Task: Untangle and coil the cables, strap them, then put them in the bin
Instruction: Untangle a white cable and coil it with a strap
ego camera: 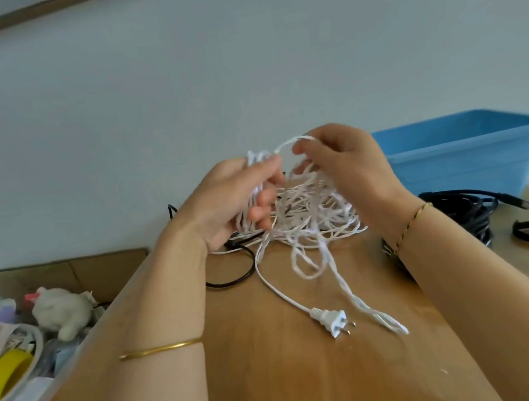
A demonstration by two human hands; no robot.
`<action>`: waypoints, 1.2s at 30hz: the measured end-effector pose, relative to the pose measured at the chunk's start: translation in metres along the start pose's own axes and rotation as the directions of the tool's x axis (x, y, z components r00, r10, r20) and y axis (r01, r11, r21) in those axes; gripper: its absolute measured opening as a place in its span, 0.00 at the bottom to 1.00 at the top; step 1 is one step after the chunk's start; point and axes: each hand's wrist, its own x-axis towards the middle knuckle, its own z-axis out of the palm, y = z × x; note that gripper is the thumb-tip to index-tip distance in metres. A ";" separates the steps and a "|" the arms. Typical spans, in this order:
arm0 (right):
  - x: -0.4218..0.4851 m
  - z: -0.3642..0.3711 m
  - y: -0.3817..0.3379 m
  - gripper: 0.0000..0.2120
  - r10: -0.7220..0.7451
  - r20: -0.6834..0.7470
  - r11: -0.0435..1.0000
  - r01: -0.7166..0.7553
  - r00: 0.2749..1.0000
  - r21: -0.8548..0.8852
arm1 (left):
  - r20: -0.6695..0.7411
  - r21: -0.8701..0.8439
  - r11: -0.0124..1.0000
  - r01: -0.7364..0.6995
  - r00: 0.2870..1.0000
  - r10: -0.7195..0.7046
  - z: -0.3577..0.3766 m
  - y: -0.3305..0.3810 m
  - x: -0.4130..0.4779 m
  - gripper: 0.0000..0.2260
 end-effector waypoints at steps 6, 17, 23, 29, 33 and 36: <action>0.002 -0.006 0.002 0.09 0.002 -0.072 1.000 -0.001 0.997 0.004 | 0.345 -0.018 0.995 0.102 0.934 -0.089 0.004 0.004 -0.006 0.08; -0.004 0.001 0.003 0.12 0.277 0.485 0.948 -0.317 0.830 0.001 | 0.451 -0.862 0.370 0.346 0.856 0.252 -0.010 -0.008 0.013 0.18; -0.002 -0.001 0.006 0.16 0.300 0.466 0.897 -0.413 0.832 0.160 | -0.087 -0.971 0.215 -0.101 0.993 0.076 0.003 -0.004 0.016 0.19; -0.001 -0.003 0.009 0.10 0.309 0.393 0.865 -0.427 0.866 0.263 | -0.228 -0.916 0.328 -0.231 0.973 0.049 0.007 -0.001 0.016 0.17; 0.003 -0.003 0.013 0.08 0.325 0.193 0.902 -0.365 0.926 0.230 | -0.260 -0.845 0.471 -0.253 0.964 0.052 0.016 0.003 0.017 0.17; 0.006 -0.003 0.016 0.11 0.358 0.163 0.833 -0.393 0.919 0.390 | -0.278 -0.798 0.543 -0.261 0.959 0.053 0.020 0.006 0.016 0.16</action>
